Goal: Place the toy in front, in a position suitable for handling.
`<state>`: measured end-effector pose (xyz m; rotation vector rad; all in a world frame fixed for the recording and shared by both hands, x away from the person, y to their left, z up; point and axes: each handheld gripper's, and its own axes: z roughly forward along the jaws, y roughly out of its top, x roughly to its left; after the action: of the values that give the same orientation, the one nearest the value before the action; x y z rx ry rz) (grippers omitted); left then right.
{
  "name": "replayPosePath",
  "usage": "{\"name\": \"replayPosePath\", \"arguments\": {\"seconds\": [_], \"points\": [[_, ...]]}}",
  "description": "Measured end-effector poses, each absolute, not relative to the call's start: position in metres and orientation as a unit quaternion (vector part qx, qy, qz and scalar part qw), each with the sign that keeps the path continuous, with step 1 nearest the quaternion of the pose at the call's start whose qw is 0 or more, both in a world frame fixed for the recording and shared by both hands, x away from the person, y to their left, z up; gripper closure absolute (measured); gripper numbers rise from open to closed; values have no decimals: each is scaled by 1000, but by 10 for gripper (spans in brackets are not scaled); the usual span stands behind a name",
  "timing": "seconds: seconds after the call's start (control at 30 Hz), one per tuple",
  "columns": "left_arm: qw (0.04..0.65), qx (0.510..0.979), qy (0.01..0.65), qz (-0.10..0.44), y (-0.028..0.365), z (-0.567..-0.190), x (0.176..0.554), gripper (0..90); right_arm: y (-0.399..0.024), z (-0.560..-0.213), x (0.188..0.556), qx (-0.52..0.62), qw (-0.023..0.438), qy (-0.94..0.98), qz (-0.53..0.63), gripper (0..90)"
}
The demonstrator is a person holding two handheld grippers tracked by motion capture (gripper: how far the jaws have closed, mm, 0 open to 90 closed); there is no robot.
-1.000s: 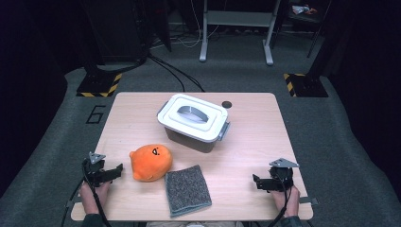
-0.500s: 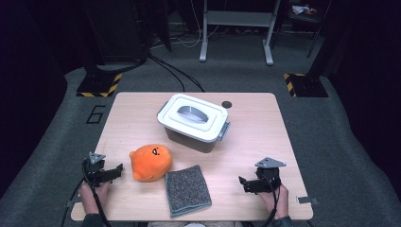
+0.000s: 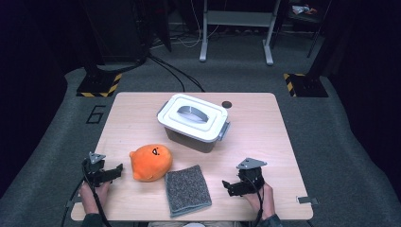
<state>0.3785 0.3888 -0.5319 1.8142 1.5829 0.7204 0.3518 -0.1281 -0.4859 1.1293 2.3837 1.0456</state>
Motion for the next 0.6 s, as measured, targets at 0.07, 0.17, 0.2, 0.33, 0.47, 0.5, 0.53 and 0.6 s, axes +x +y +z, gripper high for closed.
{"name": "replayPosePath", "arguments": {"seconds": [0.07, 0.17, 0.2, 0.33, 0.47, 0.5, 0.53, 0.6], "points": [[309, 686, 599, 273, 389, -532, 379, 131, -119, -485, 351, 382, 149, 835, 366, 17], [309, 686, 599, 273, 389, -532, 379, 131, -109, -483, 352, 368, 148, 841, 367, 17], [309, 686, 599, 273, 389, -532, 379, 131, -105, -483, 352, 364, 147, 843, 368, 17], [309, 687, 599, 273, 389, -532, 378, 131, -91, -481, 352, 348, 139, 852, 366, 17], [309, 687, 599, 273, 389, -532, 378, 131, -78, -481, 354, 334, 132, 859, 365, 17], [309, 687, 599, 273, 389, -532, 378, 131, -74, -482, 354, 329, 130, 862, 363, 17], [309, 687, 599, 273, 389, -532, 378, 131, -71, -482, 353, 328, 128, 864, 360, 17], [309, 686, 599, 273, 389, -532, 378, 131, -63, -483, 354, 323, 124, 867, 360, 17]]}}
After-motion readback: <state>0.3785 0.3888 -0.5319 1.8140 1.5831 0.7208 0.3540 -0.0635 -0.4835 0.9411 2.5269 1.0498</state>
